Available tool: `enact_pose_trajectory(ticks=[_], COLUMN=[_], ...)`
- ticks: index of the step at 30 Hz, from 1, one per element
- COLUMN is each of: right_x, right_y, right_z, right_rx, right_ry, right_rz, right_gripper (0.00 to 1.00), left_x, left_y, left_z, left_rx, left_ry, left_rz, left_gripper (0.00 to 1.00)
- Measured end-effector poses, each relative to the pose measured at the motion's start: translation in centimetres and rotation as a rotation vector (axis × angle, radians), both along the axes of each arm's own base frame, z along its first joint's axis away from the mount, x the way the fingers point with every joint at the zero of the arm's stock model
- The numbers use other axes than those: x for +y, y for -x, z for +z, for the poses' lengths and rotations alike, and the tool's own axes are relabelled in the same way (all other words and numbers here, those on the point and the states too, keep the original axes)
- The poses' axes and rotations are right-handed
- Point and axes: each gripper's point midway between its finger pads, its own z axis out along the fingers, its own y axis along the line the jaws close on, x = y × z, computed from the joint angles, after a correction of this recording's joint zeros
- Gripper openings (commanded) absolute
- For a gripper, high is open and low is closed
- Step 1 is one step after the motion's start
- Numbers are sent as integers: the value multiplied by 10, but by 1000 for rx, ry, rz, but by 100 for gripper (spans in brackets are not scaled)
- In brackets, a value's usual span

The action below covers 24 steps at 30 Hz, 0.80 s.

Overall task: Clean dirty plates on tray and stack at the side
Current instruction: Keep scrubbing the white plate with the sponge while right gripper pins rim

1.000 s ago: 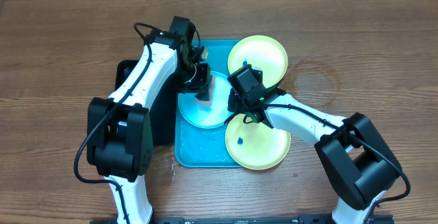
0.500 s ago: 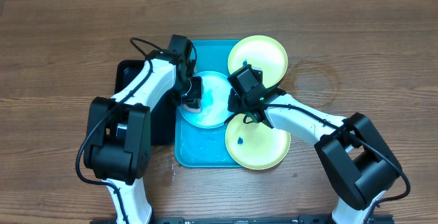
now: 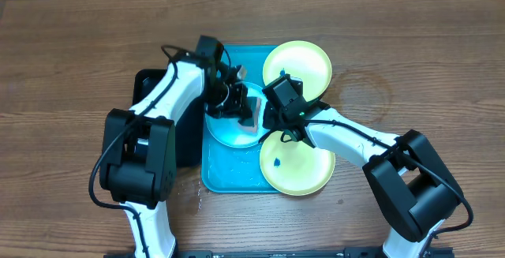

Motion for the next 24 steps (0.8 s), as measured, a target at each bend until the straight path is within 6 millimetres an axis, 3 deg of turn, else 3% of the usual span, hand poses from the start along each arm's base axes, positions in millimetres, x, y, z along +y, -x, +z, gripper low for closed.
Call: enact_pose_trajectory(ticks=[5, 11, 19, 24], right_x=[0, 0, 0, 0], right_y=[0, 0, 0, 0], right_z=[0, 0, 0, 0], right_rx=[-1, -1, -1, 0], right_ry=[0, 0, 0, 0], right_rz=[0, -1, 0, 0], right_gripper=[4, 4, 4, 4], left_x=[13, 43, 48, 44], left_y=[-21, -28, -23, -23], left_z=[19, 4, -33, -40], left_rx=[-67, -117, -153, -171], left_ry=[-112, -321, -377, -349], left_rz=[9, 18, 15, 21], left_gripper=[4, 5, 4, 4])
